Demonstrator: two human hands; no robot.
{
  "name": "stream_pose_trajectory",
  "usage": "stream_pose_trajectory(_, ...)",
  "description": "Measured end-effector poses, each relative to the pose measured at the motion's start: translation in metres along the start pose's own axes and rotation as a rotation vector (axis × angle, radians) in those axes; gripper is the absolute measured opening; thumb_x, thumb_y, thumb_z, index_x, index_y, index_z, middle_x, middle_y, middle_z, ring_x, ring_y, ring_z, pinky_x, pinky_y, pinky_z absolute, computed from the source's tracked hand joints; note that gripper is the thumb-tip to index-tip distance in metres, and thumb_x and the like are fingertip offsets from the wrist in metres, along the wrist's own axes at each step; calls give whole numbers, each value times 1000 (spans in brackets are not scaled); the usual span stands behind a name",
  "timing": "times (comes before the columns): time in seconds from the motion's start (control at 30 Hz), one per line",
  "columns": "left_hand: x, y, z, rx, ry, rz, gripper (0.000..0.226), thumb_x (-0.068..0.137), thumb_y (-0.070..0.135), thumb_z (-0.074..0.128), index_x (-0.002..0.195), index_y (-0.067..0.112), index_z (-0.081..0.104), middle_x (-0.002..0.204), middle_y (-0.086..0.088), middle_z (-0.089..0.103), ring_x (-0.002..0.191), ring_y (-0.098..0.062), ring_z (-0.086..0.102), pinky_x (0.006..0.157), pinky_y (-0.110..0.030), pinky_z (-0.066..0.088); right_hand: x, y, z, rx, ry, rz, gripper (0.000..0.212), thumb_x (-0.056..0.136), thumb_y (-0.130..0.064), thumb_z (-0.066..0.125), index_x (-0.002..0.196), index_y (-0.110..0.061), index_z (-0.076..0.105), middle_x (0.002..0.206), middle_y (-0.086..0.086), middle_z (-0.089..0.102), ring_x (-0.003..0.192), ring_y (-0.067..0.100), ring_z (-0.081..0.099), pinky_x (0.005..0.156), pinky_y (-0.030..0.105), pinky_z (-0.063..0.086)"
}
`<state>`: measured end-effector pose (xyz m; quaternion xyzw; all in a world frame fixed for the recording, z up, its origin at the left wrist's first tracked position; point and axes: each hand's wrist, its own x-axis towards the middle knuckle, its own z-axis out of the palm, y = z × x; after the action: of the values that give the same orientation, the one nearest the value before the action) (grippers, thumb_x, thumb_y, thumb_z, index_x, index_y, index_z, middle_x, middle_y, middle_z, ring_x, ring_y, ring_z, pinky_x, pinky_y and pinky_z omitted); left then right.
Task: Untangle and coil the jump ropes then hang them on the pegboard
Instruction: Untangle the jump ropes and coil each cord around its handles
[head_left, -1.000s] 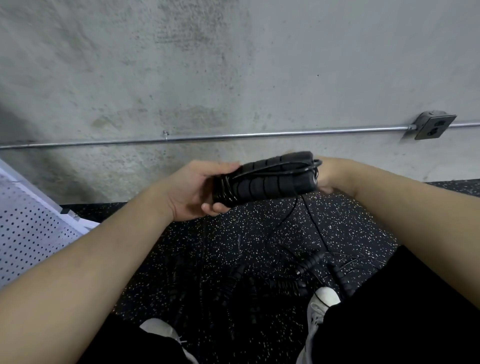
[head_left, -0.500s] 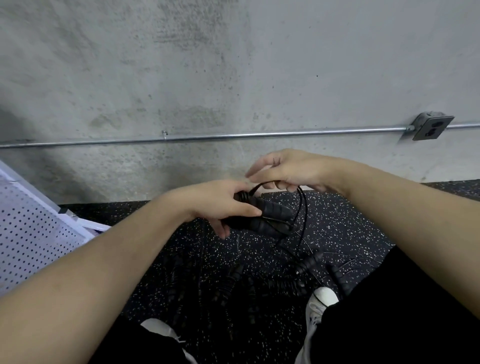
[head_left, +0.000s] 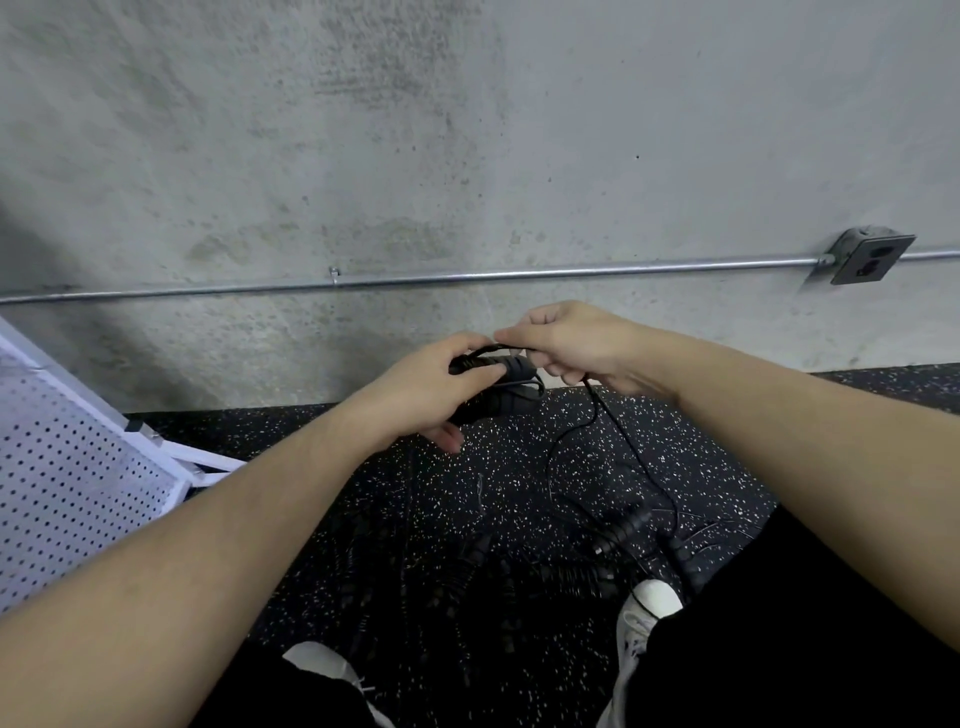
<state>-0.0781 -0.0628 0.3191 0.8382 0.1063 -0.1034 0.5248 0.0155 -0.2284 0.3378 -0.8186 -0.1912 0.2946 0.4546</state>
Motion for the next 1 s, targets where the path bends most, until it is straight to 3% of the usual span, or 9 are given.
stream_pose_trajectory(0.23,5,-2,0,-299,44,-8,16,101,34,63,116,34,67,117,-9,63,84,-25,69,65,-39,63,-2,-1,12,90,110,-79,19,98,-30,66,83,-21,57,51,-9,50,44,7,34,39,20,21)
stream_pose_trajectory(0.37,9,2,4,-494,127,-9,12,101,33,63,110,31,70,117,-8,65,88,-22,68,63,-34,61,-1,-6,17,90,183,-136,15,100,-28,62,89,-18,57,59,-4,47,46,6,33,41,21,21)
stream_pose_trajectory(0.5,10,5,7,-669,212,-1,12,101,33,63,108,26,70,107,-5,70,83,-17,72,61,-33,60,-7,-15,22,62,194,-217,9,103,-20,57,109,-15,61,64,-7,47,40,-1,41,39,14,28)
stream_pose_trajectory(0.63,12,4,7,-803,292,-33,8,100,33,65,98,27,70,104,-7,73,85,-19,74,61,-32,60,-10,-23,29,80,198,-276,23,102,-9,54,125,-13,56,70,-7,49,41,-6,44,41,9,34)
stream_pose_trajectory(0.7,11,5,4,-903,348,-66,7,99,32,66,101,26,68,109,-11,72,88,-24,71,61,-31,60,-9,-23,31,80,191,-213,20,103,-21,55,122,-15,52,73,-5,52,42,-2,43,41,12,32)
stream_pose_trajectory(0.77,11,4,0,-976,377,-75,10,99,34,65,104,26,67,103,-10,74,75,-22,70,57,-28,58,-5,-22,31,42,190,-128,19,104,-35,52,112,-17,54,67,-5,53,47,6,38,42,20,29)
stream_pose_trajectory(0.83,11,3,-4,-996,372,-66,14,100,38,63,107,27,65,97,-9,74,61,-19,66,51,-25,54,-2,-21,30,14,192,-121,24,105,-36,49,103,-15,62,59,-8,51,47,9,34,41,21,27)
stream_pose_trajectory(0.93,11,3,-5,-1034,331,-77,31,101,42,59,124,21,63,84,-7,71,56,-16,63,47,-22,50,-3,-23,34,-14,158,-182,31,106,-34,49,94,-14,69,54,-9,49,43,6,33,39,18,26)
stream_pose_trajectory(1.0,10,3,-5,-1051,288,-108,38,102,44,56,120,13,68,72,-4,68,54,-12,60,46,-19,47,-5,-24,36,-89,128,-213,35,106,-36,48,94,-13,70,54,-8,48,41,4,33,39,16,27)
